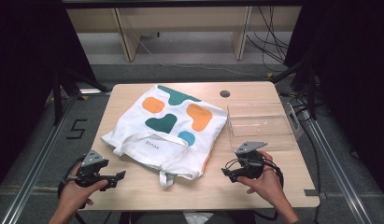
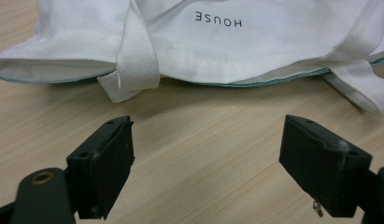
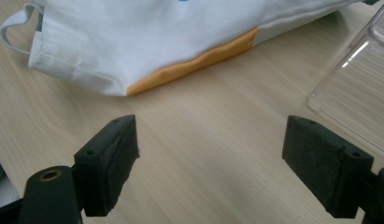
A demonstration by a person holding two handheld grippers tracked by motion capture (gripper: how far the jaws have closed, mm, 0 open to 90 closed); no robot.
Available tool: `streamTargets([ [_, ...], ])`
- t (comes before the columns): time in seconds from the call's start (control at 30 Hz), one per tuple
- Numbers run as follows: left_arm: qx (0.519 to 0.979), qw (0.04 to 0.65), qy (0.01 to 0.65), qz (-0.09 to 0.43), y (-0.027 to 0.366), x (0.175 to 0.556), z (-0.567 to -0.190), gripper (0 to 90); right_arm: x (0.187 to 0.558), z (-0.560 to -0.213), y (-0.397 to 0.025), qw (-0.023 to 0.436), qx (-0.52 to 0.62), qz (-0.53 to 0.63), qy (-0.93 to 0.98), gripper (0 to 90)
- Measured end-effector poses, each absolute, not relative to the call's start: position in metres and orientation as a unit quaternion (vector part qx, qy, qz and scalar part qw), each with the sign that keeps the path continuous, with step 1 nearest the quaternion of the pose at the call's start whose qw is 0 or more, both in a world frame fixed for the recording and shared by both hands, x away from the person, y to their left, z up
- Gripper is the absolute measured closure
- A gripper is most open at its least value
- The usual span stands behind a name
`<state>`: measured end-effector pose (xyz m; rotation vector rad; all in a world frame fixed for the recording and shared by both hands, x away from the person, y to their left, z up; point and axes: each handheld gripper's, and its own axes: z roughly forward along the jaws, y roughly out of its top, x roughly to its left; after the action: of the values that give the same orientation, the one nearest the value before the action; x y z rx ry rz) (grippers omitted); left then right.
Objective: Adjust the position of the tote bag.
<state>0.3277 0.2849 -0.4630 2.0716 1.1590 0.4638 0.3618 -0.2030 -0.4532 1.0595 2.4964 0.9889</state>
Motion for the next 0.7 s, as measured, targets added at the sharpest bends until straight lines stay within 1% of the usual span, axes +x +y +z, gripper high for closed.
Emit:
streamTargets([
  [0.07, 0.802, 0.351, 0.449, 0.177, 0.285, 0.328, -0.463, 17.0, 0.362, -0.452, -0.203, 0.119, 0.364, 0.337, 0.86, 20.5],
  [0.1, 0.801, 0.353, 0.449, 0.181, 0.285, 0.328, -0.463, 17.0, 0.361, -0.453, -0.201, 0.128, 0.362, 0.346, 0.856, 22.1],
  [0.17, 0.8, 0.354, 0.45, 0.18, 0.285, 0.328, -0.463, 17.1, 0.36, -0.451, -0.2, 0.117, 0.361, 0.338, 0.861, 23.3],
  [0.27, 0.798, 0.352, 0.458, 0.172, 0.285, 0.328, -0.463, 17.0, 0.361, -0.45, -0.197, 0.121, 0.351, 0.339, 0.864, 23.6],
  [0.3, 0.799, 0.35, 0.455, 0.178, 0.286, 0.328, -0.463, 17.0, 0.362, -0.452, -0.195, 0.128, 0.351, 0.349, 0.86, 23.8],
  [0.33, 0.804, 0.343, 0.452, 0.175, 0.287, 0.328, -0.462, 17.0, 0.362, -0.45, -0.194, 0.124, 0.345, 0.341, 0.866, 24.5],
  [0.43, 0.8, 0.346, 0.456, 0.179, 0.287, 0.328, -0.463, 17.0, 0.362, -0.449, -0.189, 0.121, 0.338, 0.343, 0.868, 25.0],
  [0.47, 0.81, 0.332, 0.449, 0.177, 0.289, 0.328, -0.461, 17.0, 0.363, -0.447, -0.184, 0.118, 0.333, 0.341, 0.871, 25.0],
  [0.5, 0.793, 0.352, 0.463, 0.18, 0.286, 0.328, -0.463, 17.0, 0.364, -0.447, -0.18, 0.121, 0.331, 0.346, 0.87, 25.1],
  [0.53, 0.793, 0.351, 0.464, 0.183, 0.286, 0.328, -0.463, 17.0, 0.364, -0.447, -0.18, 0.121, 0.331, 0.346, 0.87, 25.1],
  [0.57, 0.792, 0.352, 0.464, 0.183, 0.286, 0.328, -0.463, 17.0, 0.366, -0.447, -0.171, 0.126, 0.329, 0.357, 0.865, 25.8],
  [0.6, 0.795, 0.349, 0.462, 0.182, 0.288, 0.328, -0.463, 17.0, 0.367, -0.444, -0.168, 0.119, 0.322, 0.352, 0.871, 26.2],
  [0.67, 0.803, 0.338, 0.455, 0.185, 0.29, 0.328, -0.461, 17.0, 0.368, -0.444, -0.158, 0.123, 0.317, 0.36, 0.869, 29.4],
  [0.7, 0.796, 0.344, 0.463, 0.183, 0.289, 0.328, -0.462, 17.0, 0.368, -0.442, -0.154, 0.118, 0.314, 0.36, 0.871, 32.8],
])
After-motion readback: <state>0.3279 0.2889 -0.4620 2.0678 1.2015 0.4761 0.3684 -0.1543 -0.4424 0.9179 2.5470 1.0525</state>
